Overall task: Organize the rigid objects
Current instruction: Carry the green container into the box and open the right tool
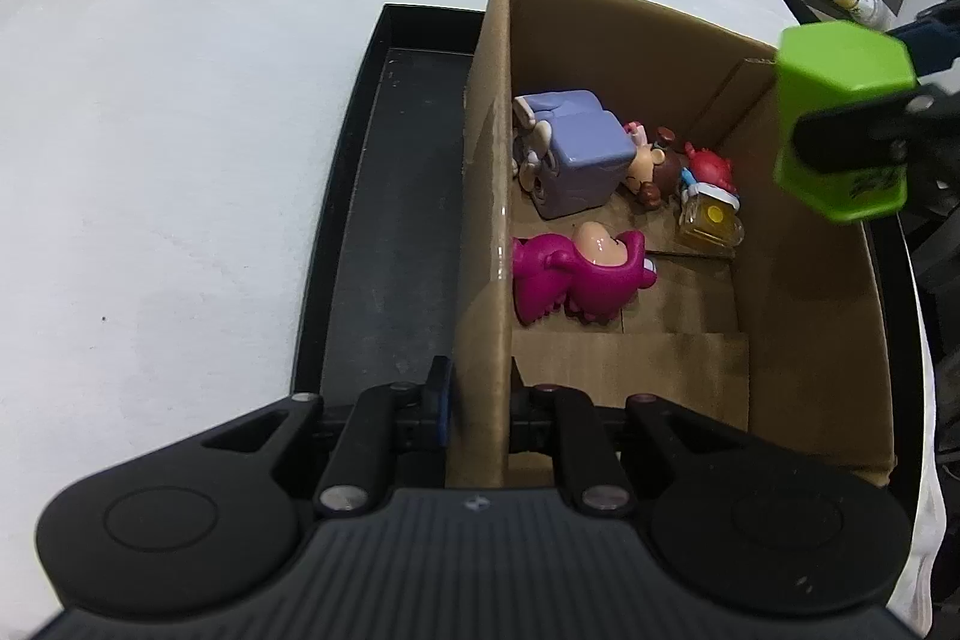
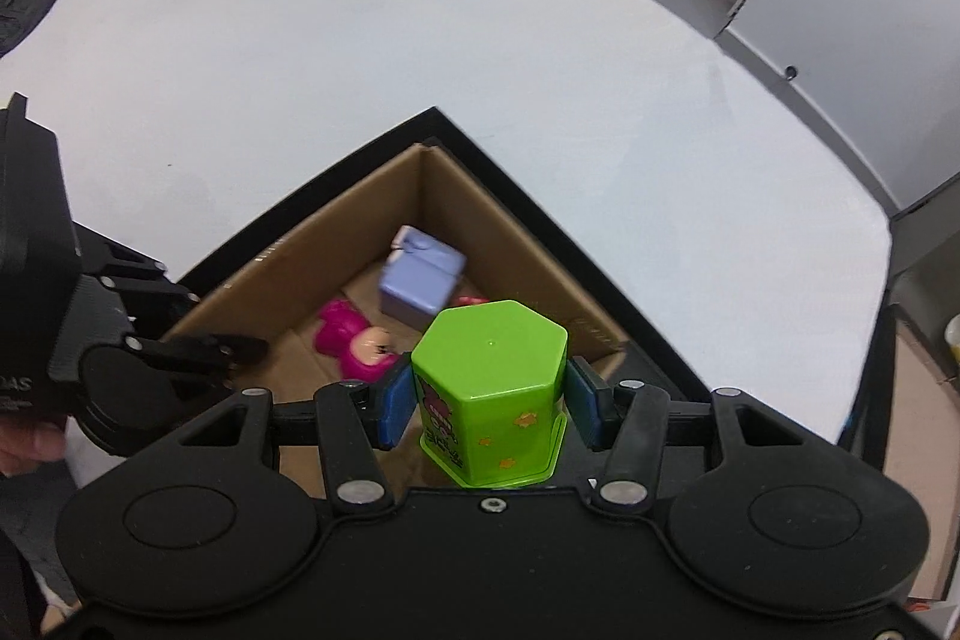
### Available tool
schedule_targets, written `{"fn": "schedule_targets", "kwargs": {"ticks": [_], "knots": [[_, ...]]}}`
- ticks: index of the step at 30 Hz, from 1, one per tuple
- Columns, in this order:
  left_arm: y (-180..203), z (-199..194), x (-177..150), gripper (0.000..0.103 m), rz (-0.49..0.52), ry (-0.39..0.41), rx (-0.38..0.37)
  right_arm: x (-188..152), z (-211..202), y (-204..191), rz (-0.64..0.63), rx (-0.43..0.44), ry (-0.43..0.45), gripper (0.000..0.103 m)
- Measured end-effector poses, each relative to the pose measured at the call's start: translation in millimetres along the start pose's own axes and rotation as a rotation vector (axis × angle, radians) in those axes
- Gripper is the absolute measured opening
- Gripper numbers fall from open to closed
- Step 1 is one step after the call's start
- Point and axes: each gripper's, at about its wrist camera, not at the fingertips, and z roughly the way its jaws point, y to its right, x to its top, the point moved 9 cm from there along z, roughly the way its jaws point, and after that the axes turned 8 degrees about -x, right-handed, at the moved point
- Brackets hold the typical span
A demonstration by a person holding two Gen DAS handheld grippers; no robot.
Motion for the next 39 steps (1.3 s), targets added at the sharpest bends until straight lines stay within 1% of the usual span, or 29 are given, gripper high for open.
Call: {"fn": "schedule_targets", "kwargs": {"ticks": [4, 8, 16, 22, 26, 32, 36, 39], "knots": [[-1, 1, -2, 0.014, -0.003, -0.002, -0.014, 2, 6, -14, -0.004, 0.037, -0.026, 0.051], [-3, -1, -5, 0.014, -0.005, -0.001, -0.022, -5, 18, -26, -0.004, 0.071, -0.071, 0.051], [-5, -5, -4, 0.016, -0.006, -0.002, -0.043, -18, 43, -35, -0.033, 0.055, -0.13, 0.051], [-1, -8, -2, 0.018, -0.006, -0.022, -0.056, -23, 57, -37, -0.049, 0.037, -0.138, 0.052], [1, -9, -3, 0.019, -0.001, -0.027, -0.054, -28, 64, -37, -0.043, 0.037, -0.158, 0.052], [1, -16, 1, 0.019, -0.009, -0.002, -0.056, -28, 56, -31, -0.021, 0.043, -0.136, 0.052], [3, -24, 4, 0.019, -0.004, 0.017, -0.054, -26, 41, -23, 0.006, 0.058, -0.1, 0.052], [4, -26, 5, 0.017, 0.0, 0.027, -0.05, -23, 31, -14, 0.029, 0.064, -0.075, 0.052]]}}
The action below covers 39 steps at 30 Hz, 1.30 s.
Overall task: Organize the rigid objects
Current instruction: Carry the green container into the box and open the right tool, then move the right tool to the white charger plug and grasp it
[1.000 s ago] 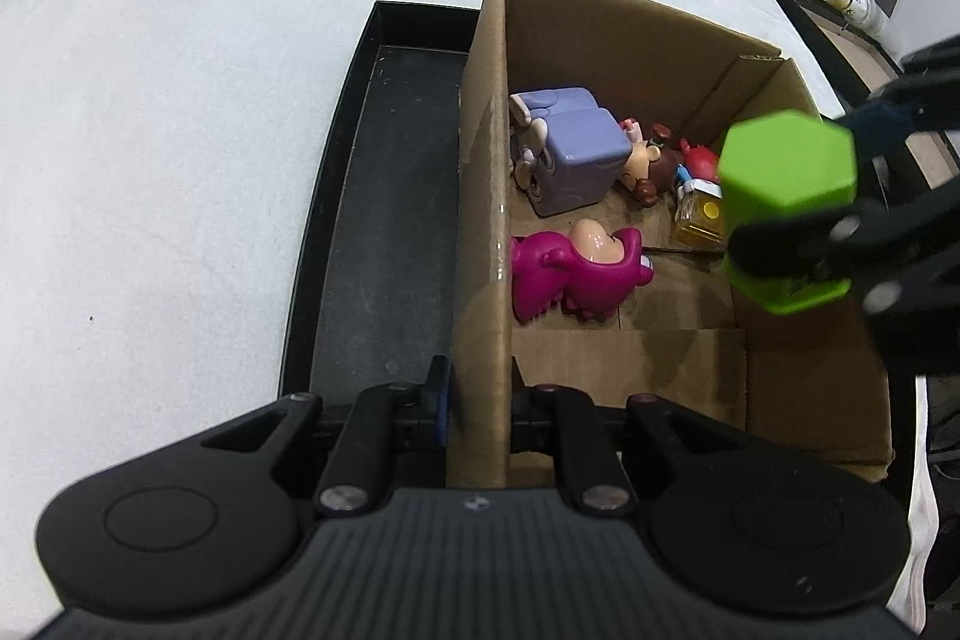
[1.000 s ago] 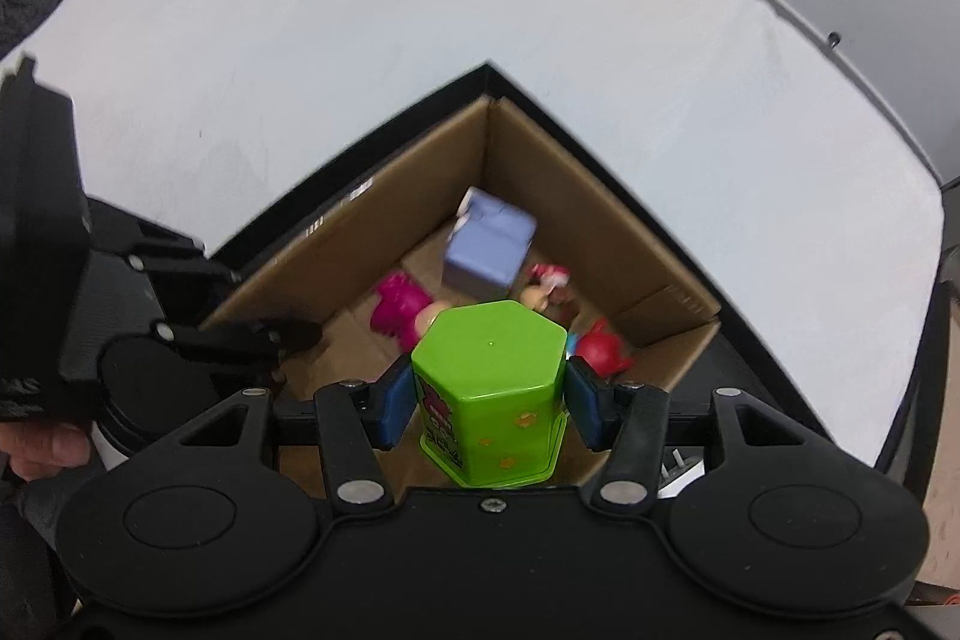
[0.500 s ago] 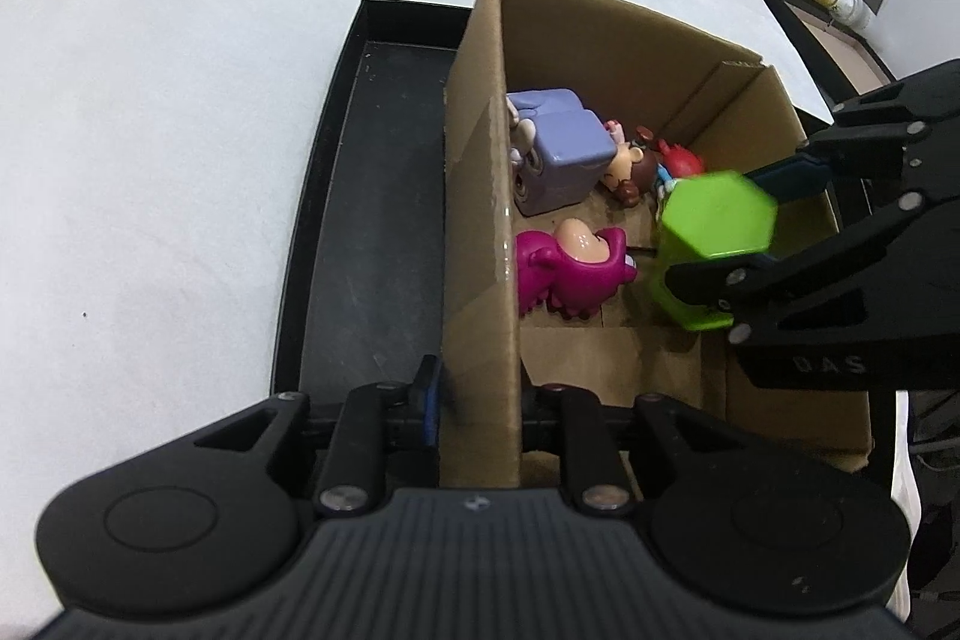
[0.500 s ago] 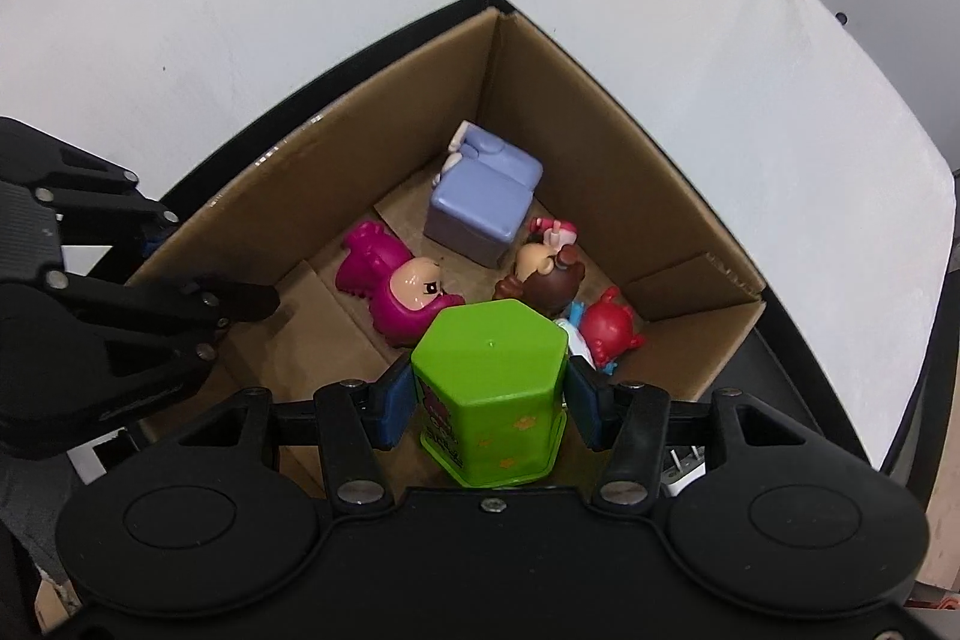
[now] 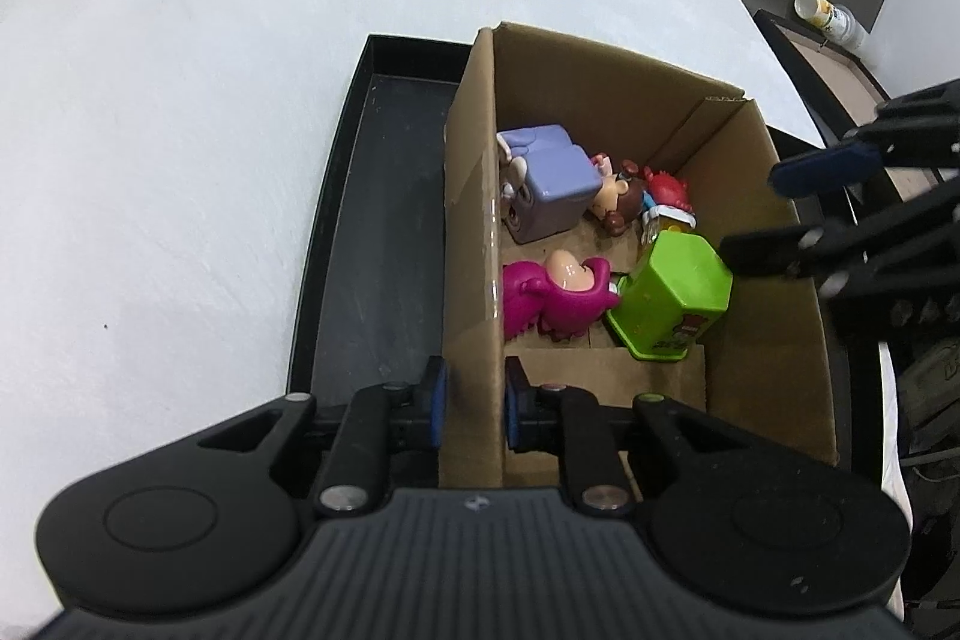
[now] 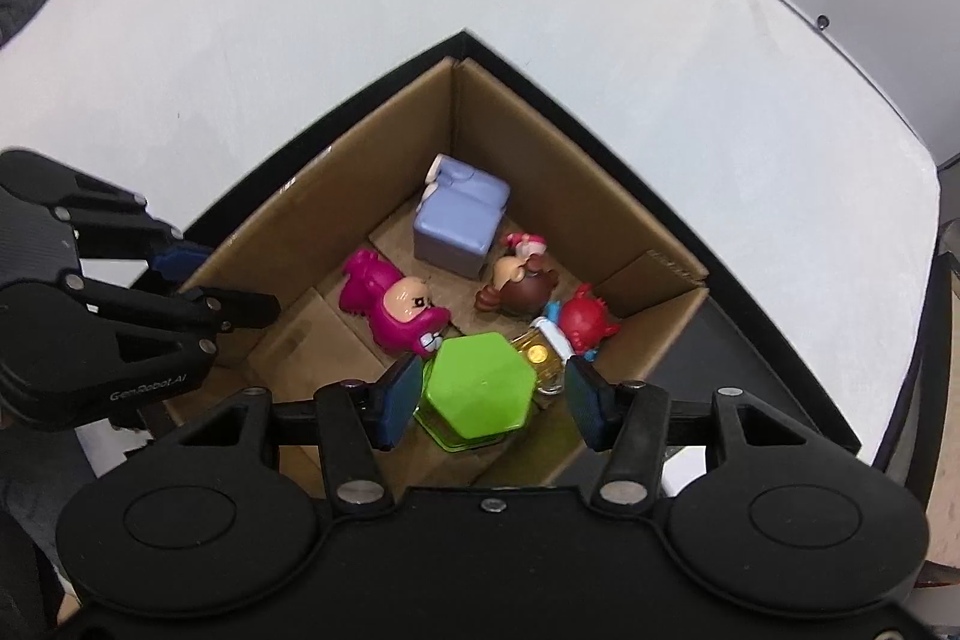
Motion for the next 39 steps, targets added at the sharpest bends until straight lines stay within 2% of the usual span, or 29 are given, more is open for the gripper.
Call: {"fn": "schedule_targets", "kwargs": {"ticks": [7, 14, 27, 39], "knots": [[3, 1, 1, 0.014, 0.015, 0.01, 0.026, 0, -17, 33, 0.076, -0.014, 0.047, 0.052], [3, 0, 0, 0.014, 0.014, 0.02, 0.032, -11, -19, 65, 0.148, -0.034, 0.057, 0.052], [0, -2, -1, 0.014, -0.003, 0.025, 0.023, -48, 16, 95, 0.236, -0.018, -0.02, 0.052], [-2, -2, 0, 0.014, -0.006, 0.016, -0.004, -75, 61, 110, 0.209, -0.048, -0.106, 0.052]]}}
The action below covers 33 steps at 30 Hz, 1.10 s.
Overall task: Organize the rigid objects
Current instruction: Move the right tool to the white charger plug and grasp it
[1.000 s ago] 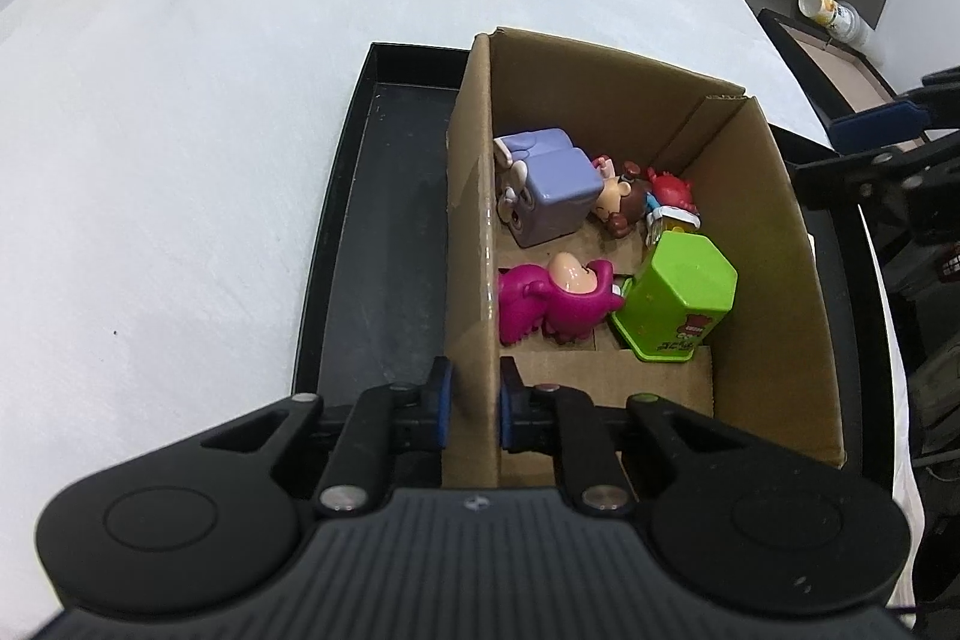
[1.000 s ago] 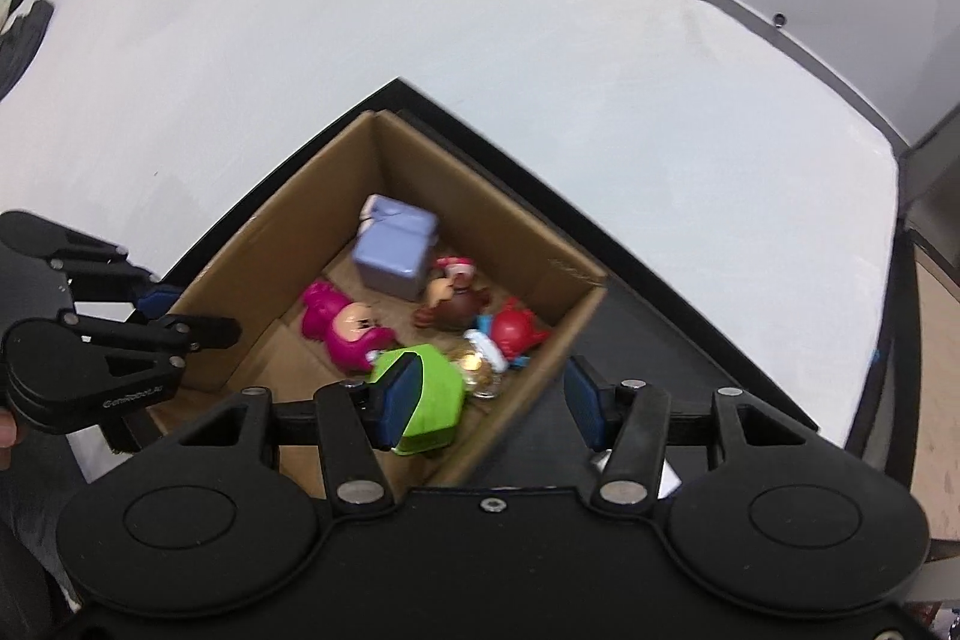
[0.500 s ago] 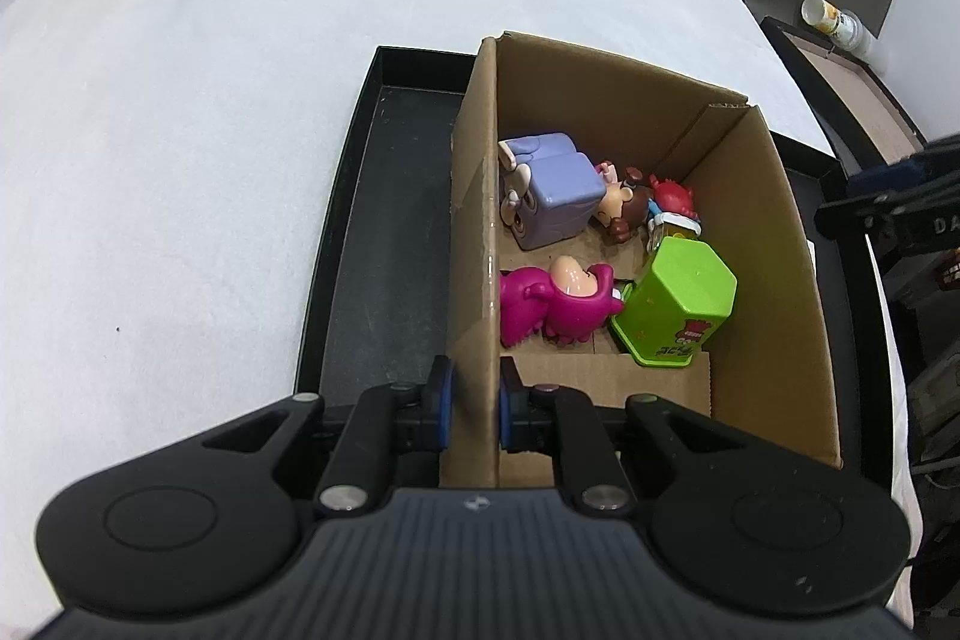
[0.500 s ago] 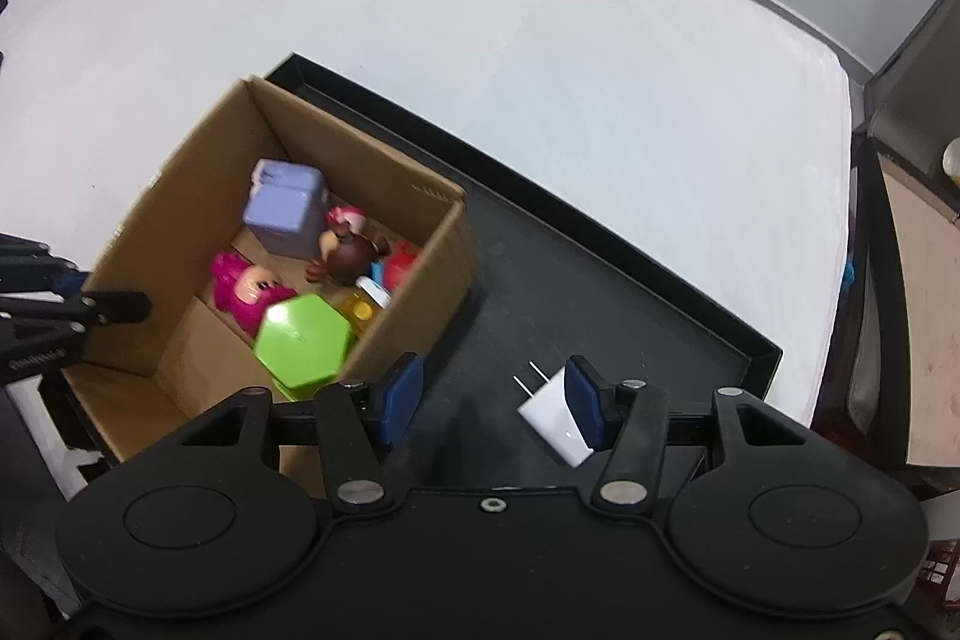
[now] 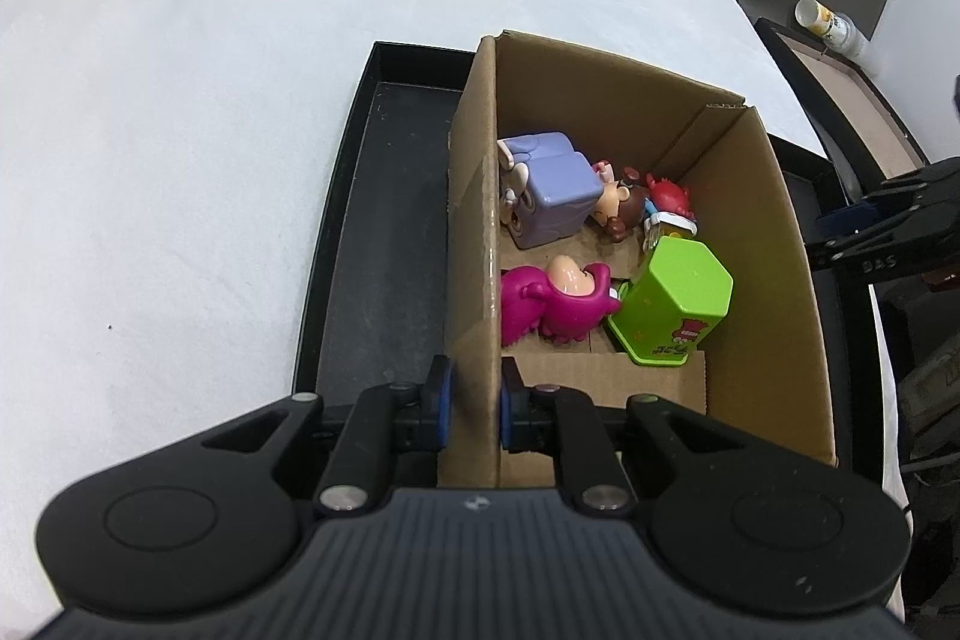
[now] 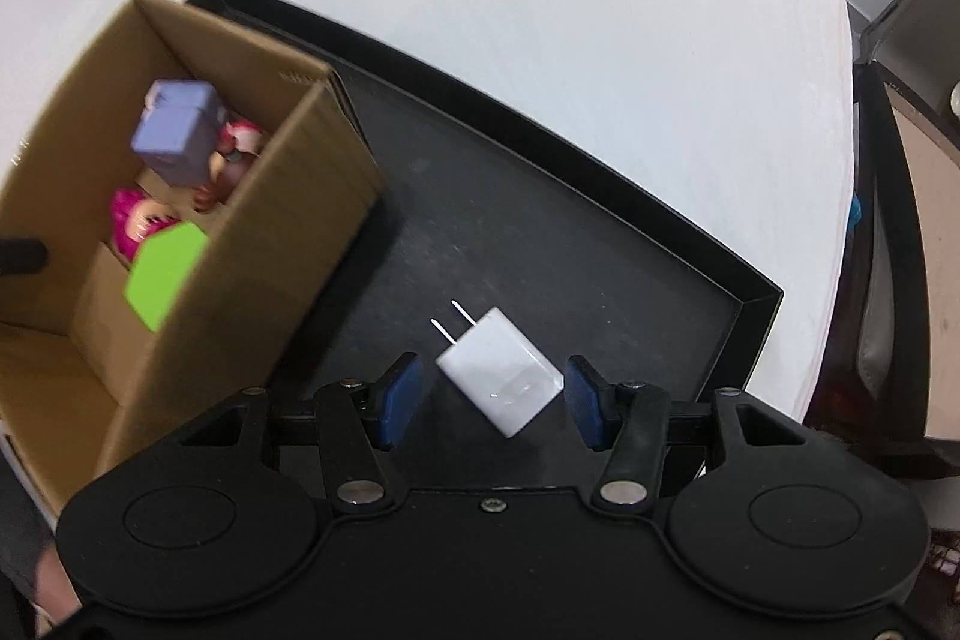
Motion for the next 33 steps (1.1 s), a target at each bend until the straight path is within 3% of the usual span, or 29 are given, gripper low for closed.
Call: {"fn": "schedule_targets", "kwargs": {"ticks": [14, 19, 23, 33], "knots": [[-1, 2, 1, 0.014, -0.015, -0.008, -0.015, 2, 31, -14, -0.128, -0.092, -0.021, 0.052], [-2, 2, 0, 0.014, -0.017, -0.006, -0.017, -4, 38, -13, -0.127, -0.108, -0.041, 0.046], [-2, 2, 0, 0.014, -0.014, -0.002, -0.016, -10, 32, -20, -0.126, -0.083, -0.047, 0.037], [-2, 1, 0, 0.014, -0.014, 0.0, -0.016, 19, -12, -13, -0.067, -0.069, 0.043, 0.037]]}}
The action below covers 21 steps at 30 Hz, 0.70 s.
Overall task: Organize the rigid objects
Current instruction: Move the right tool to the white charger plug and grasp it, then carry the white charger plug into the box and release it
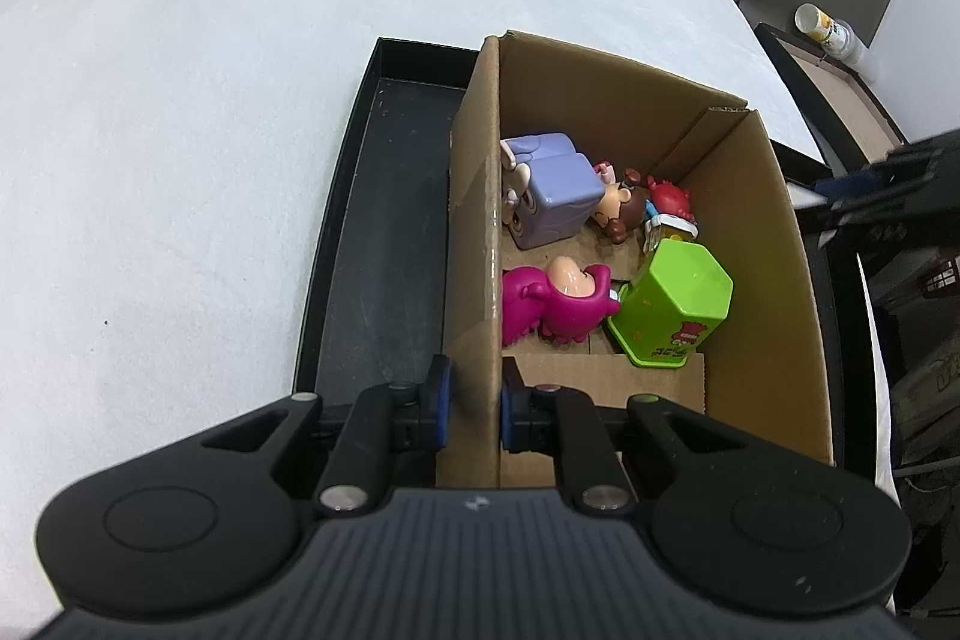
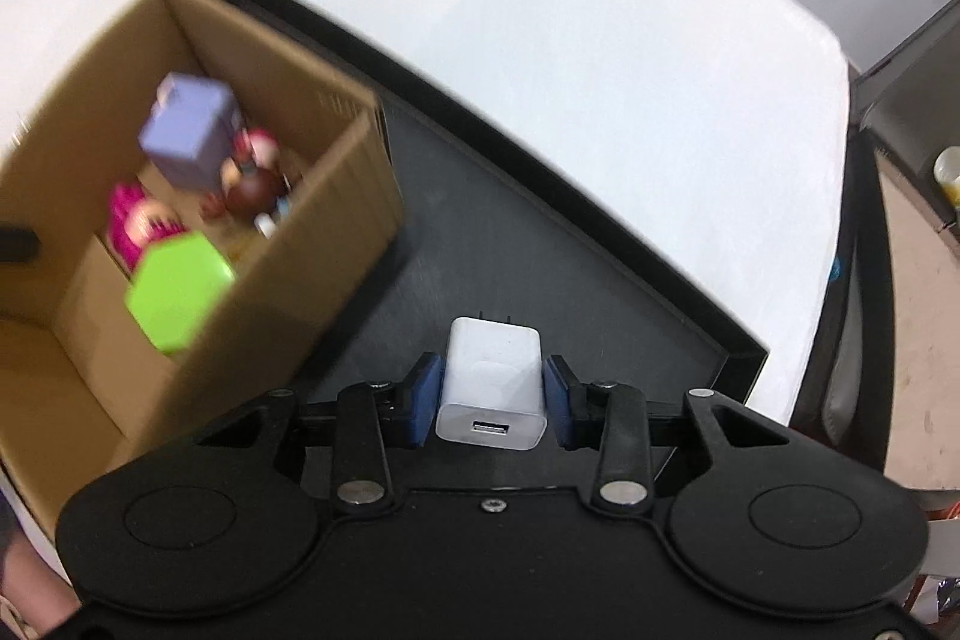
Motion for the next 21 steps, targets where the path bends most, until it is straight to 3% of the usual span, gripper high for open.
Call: {"fn": "schedule_targets", "kwargs": {"ticks": [21], "knots": [[1, 1, 0, 0.014, 0.0, 0.0, 0.011, 67, -86, 15, 0.103, 0.048, 0.224, 0.037]]}}
